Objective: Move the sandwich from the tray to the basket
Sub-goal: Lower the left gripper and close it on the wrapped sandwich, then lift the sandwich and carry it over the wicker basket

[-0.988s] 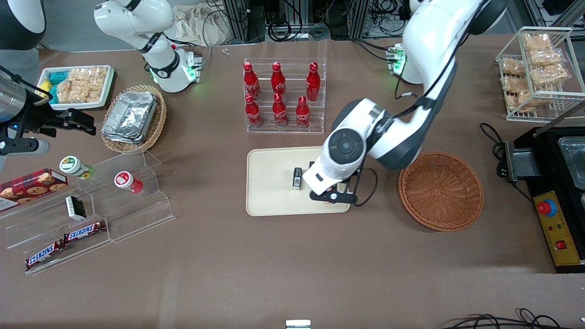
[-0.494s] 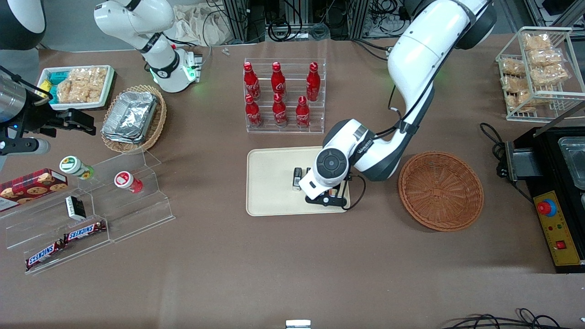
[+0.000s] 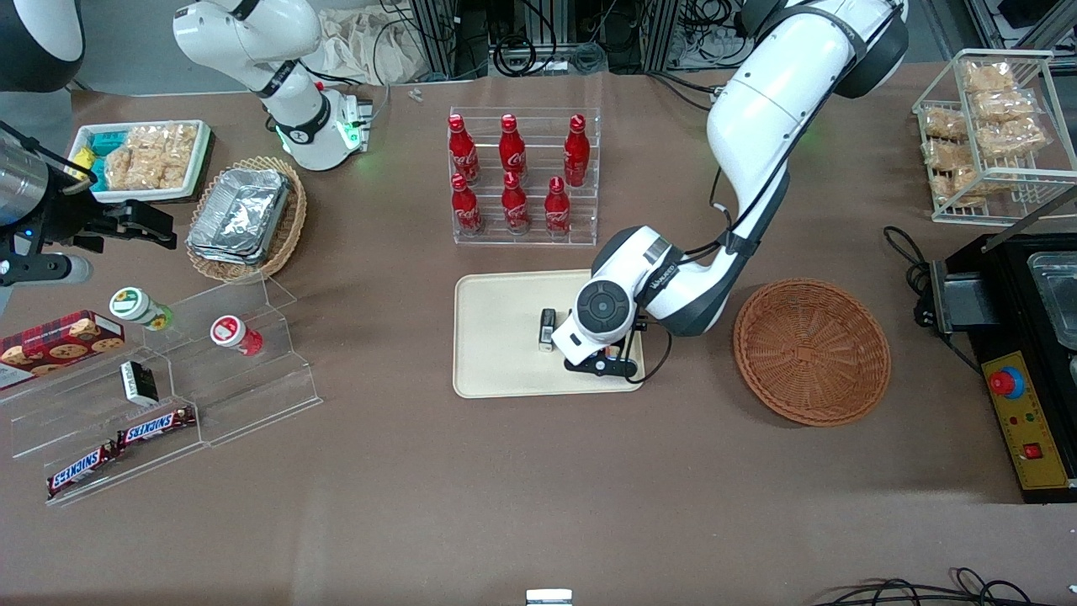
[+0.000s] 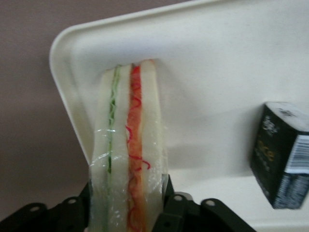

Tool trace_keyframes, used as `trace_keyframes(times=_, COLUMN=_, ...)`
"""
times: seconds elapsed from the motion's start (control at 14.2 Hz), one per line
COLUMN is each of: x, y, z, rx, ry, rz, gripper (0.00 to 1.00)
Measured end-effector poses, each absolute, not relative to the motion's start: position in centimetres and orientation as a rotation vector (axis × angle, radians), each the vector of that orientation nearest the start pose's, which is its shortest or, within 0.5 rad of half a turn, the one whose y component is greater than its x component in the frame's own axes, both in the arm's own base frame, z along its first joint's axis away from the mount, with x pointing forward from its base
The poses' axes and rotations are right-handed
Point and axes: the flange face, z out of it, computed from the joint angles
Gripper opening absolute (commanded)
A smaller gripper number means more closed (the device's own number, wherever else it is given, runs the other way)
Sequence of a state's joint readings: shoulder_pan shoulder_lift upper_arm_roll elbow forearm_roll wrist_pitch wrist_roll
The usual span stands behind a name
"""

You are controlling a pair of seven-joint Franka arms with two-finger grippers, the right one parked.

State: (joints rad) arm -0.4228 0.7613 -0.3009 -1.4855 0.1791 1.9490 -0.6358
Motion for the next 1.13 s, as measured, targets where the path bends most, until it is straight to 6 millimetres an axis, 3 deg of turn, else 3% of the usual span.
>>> trace_keyframes(times=0.21, x=53.7, y=-42.9, z=22.2, rx=-2.966, ry=0.117, rz=0.288, gripper=0.00)
trace_keyframes(times=0.28, x=54.0, y=-43.1, z=23.3, rx=-2.979, ry=0.092, rz=0.261, gripper=0.00)
trace_keyframes(times=0.35, x=54.7, y=-43.1, z=25.4, rx=-2.998, ry=0.056, rz=0.218, gripper=0.00)
trace_keyframes(times=0.49, x=56.6, y=-41.5, z=32.3, rx=-3.028, ry=-0.044, rz=0.148, gripper=0.00)
trace_keyframes(times=0.64, x=58.7, y=-36.8, z=40.2, rx=-3.035, ry=-0.177, rz=0.086, gripper=0.00)
trace_keyframes(times=0.78, x=60.5, y=-29.9, z=45.9, rx=-3.014, ry=-0.344, rz=0.058, gripper=0.00)
trace_keyframes(times=0.85, x=61.2, y=-26.5, z=47.1, rx=-2.997, ry=-0.427, rz=0.072, gripper=0.00)
trace_keyframes(times=0.92, x=61.9, y=-23.5, z=47.0, rx=-2.979, ry=-0.496, rz=0.091, gripper=0.00)
trace_keyframes(times=1.13, x=63.3, y=-17.4, z=43.0, rx=-2.937, ry=-0.623, rz=0.160, gripper=0.00)
